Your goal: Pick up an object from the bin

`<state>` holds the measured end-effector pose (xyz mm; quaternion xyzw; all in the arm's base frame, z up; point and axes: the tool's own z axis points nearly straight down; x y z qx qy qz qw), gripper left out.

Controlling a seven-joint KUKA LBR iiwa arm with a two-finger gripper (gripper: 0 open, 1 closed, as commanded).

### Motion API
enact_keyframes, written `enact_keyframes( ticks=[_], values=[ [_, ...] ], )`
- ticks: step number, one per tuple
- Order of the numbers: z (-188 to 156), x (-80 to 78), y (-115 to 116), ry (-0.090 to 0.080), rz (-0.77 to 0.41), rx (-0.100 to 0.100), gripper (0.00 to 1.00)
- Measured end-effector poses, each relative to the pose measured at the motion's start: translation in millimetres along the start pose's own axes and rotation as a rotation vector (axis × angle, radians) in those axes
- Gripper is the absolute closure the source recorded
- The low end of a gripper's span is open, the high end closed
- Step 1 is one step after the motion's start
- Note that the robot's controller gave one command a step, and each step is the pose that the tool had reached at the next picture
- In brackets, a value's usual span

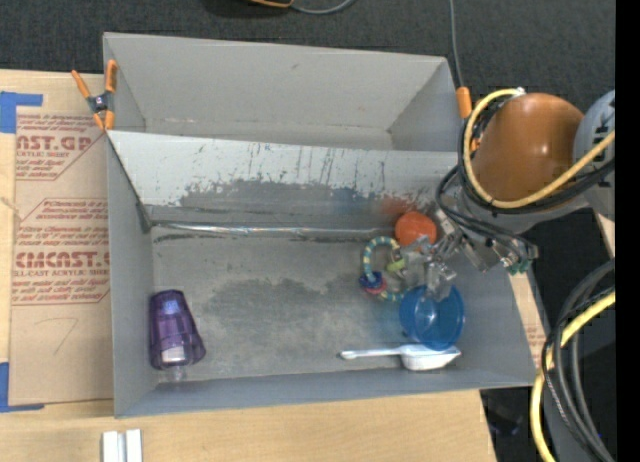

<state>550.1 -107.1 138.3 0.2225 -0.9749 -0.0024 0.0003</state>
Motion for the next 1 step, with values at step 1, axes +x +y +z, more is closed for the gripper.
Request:
enact_keyframes(
  ticks=[1],
  values=[
    [-17.2, 0.8, 1.0, 0.003, 0.0, -0.003, 1.0]
  ],
)
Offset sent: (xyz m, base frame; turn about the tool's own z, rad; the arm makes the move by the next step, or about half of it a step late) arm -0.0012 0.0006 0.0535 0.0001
